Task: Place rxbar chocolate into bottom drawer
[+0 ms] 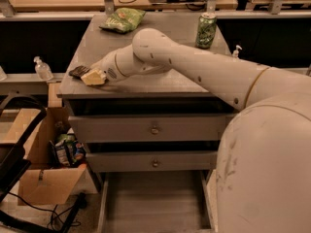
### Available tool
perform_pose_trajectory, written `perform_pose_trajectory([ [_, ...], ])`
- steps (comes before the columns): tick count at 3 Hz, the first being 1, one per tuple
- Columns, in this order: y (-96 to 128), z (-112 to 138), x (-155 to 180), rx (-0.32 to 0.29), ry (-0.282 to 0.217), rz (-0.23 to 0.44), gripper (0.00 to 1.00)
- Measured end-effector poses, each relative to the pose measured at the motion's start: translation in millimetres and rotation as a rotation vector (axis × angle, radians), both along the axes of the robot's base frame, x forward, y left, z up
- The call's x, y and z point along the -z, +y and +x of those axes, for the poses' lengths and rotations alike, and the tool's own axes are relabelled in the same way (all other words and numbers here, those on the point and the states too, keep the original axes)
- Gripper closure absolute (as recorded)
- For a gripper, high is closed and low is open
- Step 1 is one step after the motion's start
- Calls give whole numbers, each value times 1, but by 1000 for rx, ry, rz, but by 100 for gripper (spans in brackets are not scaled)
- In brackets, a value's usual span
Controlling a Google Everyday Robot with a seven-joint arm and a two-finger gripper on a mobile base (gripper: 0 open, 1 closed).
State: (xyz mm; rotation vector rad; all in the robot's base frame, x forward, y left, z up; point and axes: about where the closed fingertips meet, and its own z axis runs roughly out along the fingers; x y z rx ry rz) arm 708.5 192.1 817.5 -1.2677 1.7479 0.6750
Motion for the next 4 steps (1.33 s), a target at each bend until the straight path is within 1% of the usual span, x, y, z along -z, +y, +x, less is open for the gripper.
perform_pose_trajectory([
  [1, 0, 0, -2, 0, 0, 0, 100],
  [3, -7, -1, -11, -14, -4, 21, 100],
  [4, -32, -15, -33, -10, -37, 49, 100],
])
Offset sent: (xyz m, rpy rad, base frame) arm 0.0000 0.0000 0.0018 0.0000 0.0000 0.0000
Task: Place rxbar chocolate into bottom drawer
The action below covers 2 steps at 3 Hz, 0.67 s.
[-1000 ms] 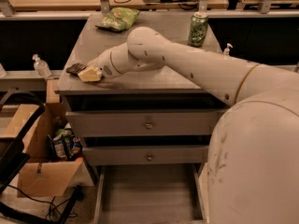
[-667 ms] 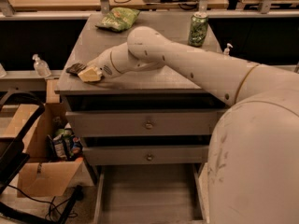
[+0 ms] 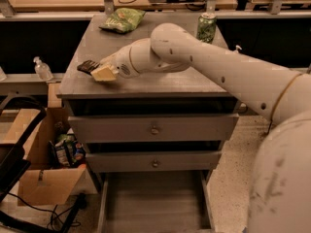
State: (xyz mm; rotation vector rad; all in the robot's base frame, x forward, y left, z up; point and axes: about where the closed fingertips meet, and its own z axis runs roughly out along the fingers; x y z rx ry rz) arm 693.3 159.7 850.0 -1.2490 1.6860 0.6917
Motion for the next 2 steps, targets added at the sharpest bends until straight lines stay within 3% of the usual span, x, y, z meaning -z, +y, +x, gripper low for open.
perform_pose_trajectory([
  [1, -34, -37, -28, 38, -62, 45, 100],
  [2, -64, -88, -14, 85, -75, 45, 100],
])
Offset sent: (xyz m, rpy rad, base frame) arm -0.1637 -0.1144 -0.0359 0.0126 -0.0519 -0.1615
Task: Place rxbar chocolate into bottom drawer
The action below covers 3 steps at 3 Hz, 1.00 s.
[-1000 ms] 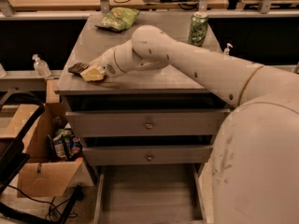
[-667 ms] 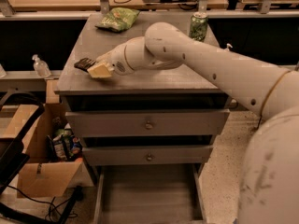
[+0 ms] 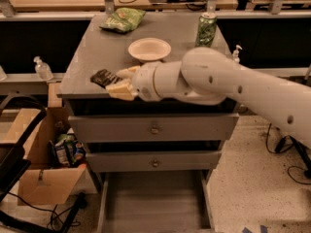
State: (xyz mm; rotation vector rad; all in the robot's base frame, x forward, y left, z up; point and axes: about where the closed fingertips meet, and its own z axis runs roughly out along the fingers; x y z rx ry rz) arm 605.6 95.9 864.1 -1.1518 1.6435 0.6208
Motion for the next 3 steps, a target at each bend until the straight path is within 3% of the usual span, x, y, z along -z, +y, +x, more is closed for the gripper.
perform_pose_trajectory([
  [1, -19, -39, 47, 43, 55, -33, 100],
  [2, -32, -71, 116, 90, 144, -100, 100],
  [3, -32, -71, 116, 90, 144, -100, 100],
])
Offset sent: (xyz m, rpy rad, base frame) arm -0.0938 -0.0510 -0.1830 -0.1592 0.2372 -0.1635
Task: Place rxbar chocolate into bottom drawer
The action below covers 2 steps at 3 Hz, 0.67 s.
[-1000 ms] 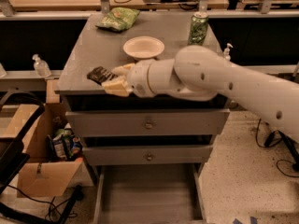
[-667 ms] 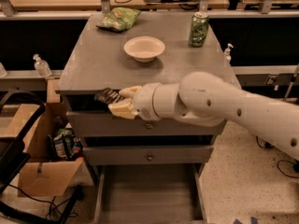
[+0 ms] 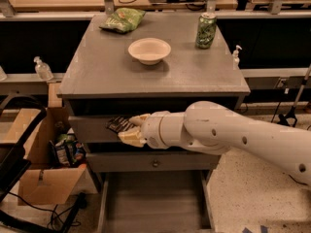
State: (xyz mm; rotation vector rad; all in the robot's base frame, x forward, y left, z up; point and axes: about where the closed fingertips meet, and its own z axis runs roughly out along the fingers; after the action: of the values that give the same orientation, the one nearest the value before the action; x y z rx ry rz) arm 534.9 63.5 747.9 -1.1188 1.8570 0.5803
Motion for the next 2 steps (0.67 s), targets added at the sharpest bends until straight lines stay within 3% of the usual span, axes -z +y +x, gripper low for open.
perform_pose_trajectory([
  [1, -1, 6, 21, 10, 34, -22, 100],
  [2, -13, 3, 73, -26, 69, -56, 100],
])
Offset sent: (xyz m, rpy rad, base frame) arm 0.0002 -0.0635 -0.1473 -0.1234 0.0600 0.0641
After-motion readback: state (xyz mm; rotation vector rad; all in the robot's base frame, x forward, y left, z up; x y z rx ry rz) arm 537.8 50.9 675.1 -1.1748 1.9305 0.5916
